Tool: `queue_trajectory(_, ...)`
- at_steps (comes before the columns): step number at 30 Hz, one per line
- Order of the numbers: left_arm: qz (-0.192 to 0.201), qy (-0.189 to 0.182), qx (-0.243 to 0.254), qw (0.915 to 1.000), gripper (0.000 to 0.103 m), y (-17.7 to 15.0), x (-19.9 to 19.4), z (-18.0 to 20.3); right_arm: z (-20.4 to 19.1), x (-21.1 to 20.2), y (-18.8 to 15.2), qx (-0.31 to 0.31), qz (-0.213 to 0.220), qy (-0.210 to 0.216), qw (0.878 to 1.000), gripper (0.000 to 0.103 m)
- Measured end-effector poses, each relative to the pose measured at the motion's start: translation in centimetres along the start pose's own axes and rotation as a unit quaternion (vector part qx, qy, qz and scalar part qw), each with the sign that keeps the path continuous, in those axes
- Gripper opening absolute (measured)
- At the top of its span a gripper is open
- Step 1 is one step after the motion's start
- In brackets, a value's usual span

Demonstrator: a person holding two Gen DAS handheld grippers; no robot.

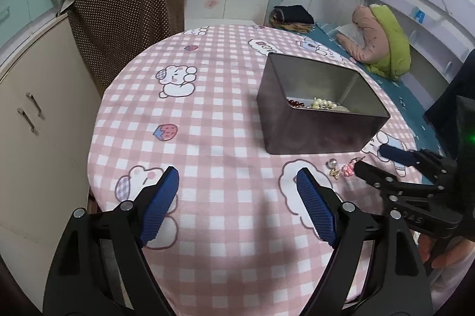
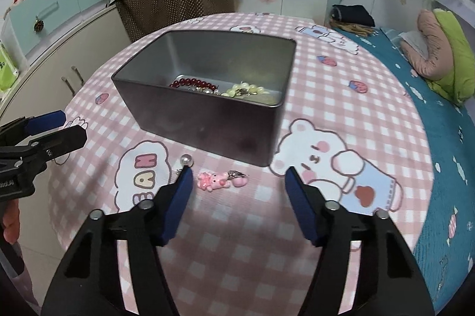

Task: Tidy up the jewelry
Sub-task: 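Lift both open tools out of the tin toward the pearl earring and pink charm, then grasp the pearl earring with the left tool while the right tool grasps the pink bunny charm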

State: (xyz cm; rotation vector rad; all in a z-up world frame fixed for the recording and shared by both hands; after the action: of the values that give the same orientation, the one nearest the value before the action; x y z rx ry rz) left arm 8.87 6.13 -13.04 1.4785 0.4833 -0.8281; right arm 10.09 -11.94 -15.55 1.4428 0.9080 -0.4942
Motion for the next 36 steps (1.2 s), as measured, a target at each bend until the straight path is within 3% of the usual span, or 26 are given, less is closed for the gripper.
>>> queue_trajectory(8,-0.004,0.0,0.008,1.0,0.082,0.0,1.1,0.8,-0.9,1.3,0.0,-0.015,-0.007,0.012,1.0,0.035)
queue_trajectory(17,-0.015,-0.04,0.017,0.9989,0.082,0.4,2.6,2.9,-0.2,0.7,-0.6,-0.008,-0.008,0.004,1.0,0.035)
queue_trajectory(24,-0.017,-0.066,0.038,0.9969,0.081,0.8,3.6,5.7,2.6,-0.5,-0.7,0.023,0.001,-0.015,1.0,0.035)
queue_trajectory(29,-0.03,-0.066,0.046,0.9963,0.072,0.9,4.8,7.2,4.5,-1.1,-0.7,0.044,0.009,-0.028,0.999,0.032)
queue_trajectory(34,-0.047,-0.069,0.042,0.9956,0.055,0.7,6.0,8.2,5.9,-1.1,-0.6,0.058,0.01,-0.031,0.998,0.032)
queue_trajectory(36,-0.053,-0.067,0.05,0.9952,0.054,0.7,6.5,8.9,6.2,-1.1,-0.7,0.062,0.011,-0.027,0.998,0.032)
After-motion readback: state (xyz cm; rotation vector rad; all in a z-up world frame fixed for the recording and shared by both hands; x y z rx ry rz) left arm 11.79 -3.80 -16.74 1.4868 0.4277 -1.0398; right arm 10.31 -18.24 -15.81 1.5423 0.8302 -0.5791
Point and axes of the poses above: each gripper's, at about its wrist camera, not at the fingertips, and x roughly the way its jaws point, z to its right, y to its top, the point moved 4 cm from there along x, roughly the way its jaws point, and after that the axes turned 5 degrees about x, right-handed, at the moved point
